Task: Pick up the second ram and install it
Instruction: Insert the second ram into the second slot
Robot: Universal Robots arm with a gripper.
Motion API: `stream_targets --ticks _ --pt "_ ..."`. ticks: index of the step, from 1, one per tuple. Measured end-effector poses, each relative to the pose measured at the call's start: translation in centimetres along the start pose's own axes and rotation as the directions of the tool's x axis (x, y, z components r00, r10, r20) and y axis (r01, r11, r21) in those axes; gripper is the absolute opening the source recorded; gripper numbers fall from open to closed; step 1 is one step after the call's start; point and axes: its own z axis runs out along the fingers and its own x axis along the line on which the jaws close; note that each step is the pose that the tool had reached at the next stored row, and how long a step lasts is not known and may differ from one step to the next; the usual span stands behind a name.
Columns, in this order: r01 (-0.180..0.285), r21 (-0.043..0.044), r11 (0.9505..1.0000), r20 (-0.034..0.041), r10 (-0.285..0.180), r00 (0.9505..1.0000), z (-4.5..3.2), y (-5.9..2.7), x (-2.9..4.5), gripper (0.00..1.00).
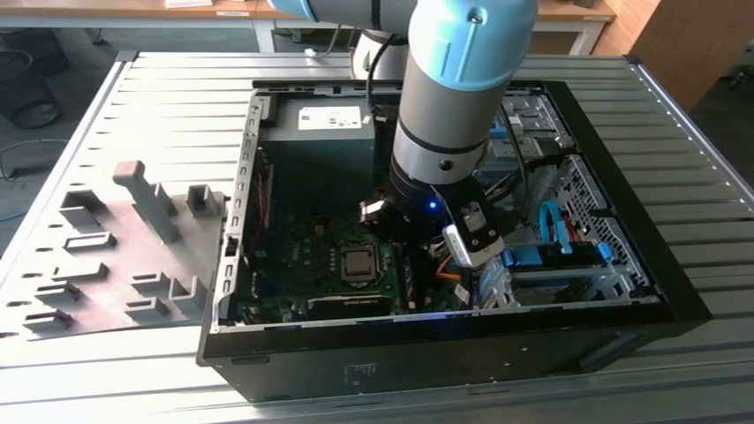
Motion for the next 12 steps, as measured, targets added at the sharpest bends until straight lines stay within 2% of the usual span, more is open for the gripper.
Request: stream_targets --ticks 3,9,12 --pt "0.0 0.0001 1.0 0.0002 0.0 1.0 0.08 0.05 0.05 0.14" --pt "0.0 0.0106 0.9999 0.0008 0.0 1.0 0.28 0.29 0.06 0.14" --pt "-0.001 0.0129 0.9999 0.0009 0.001 1.0 0.35 0.35 0.07 0.14"
